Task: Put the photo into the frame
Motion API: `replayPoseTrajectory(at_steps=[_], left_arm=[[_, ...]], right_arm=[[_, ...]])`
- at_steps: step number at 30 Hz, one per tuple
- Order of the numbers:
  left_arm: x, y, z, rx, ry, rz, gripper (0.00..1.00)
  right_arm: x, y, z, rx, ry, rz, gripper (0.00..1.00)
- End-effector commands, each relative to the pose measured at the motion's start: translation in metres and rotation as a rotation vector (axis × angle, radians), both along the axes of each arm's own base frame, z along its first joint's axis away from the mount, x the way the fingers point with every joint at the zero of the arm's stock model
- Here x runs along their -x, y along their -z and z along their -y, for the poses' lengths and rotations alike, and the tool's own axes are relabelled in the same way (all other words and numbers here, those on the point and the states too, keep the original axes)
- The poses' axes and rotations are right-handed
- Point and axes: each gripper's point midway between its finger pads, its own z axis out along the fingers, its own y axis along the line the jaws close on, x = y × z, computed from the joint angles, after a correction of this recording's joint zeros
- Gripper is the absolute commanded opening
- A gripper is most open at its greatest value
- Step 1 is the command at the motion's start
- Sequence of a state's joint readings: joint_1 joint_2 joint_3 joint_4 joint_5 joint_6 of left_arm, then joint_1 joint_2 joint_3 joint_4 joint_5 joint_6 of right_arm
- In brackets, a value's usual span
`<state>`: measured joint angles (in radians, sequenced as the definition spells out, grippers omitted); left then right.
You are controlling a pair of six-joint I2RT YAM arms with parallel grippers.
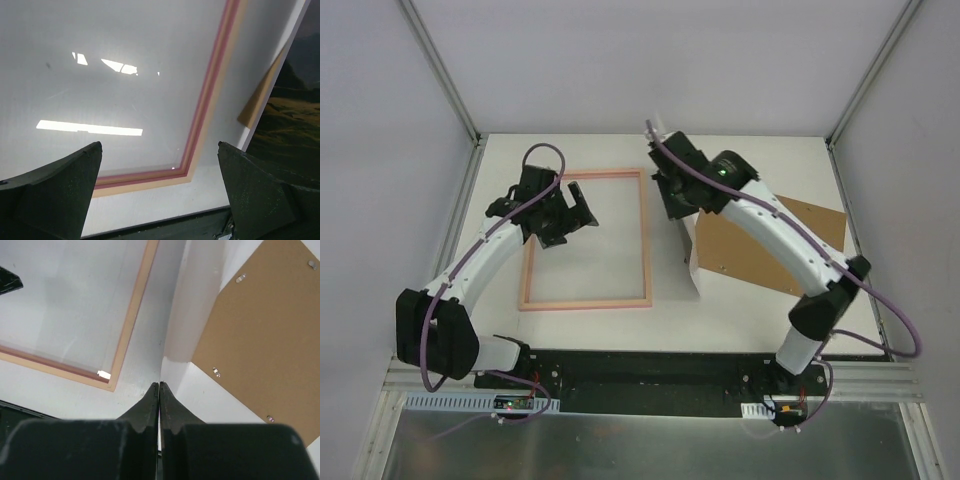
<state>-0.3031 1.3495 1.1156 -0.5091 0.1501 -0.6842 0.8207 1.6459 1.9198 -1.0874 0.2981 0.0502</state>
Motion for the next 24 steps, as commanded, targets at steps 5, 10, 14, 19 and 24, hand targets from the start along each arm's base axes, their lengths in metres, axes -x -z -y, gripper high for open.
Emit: replayPoseTrajectory(at_steps=[5, 10, 14, 19, 24], left_arm=[[0.019, 0.021, -0.044, 0.133, -0.138, -0.072, 0.99], [0.015, 0.033, -0.080, 0.080, -0.245, -0.073, 0.99], [0.007, 0.031, -0.107, 0.048, -0.337, -0.058, 0.99], [-0.001, 0.030, -0.110, 0.052, -0.359, -0.066, 0.99], [-0.005, 0.034, -0.127, 0.024, -0.416, -0.072, 0.99]], right_arm=[[-0.006, 0.025, -0.072, 0.020, -0.093, -0.054, 0.07], [-0.015, 0.036, -0.108, -0.079, -0.096, -0.078, 0.06], [-0.019, 0.042, -0.131, -0.152, -0.099, -0.088, 0.06], [-0.017, 0.045, -0.162, -0.261, -0.120, -0.111, 0.06], [-0.014, 0.054, -0.198, -0.382, -0.150, -0.146, 0.05]])
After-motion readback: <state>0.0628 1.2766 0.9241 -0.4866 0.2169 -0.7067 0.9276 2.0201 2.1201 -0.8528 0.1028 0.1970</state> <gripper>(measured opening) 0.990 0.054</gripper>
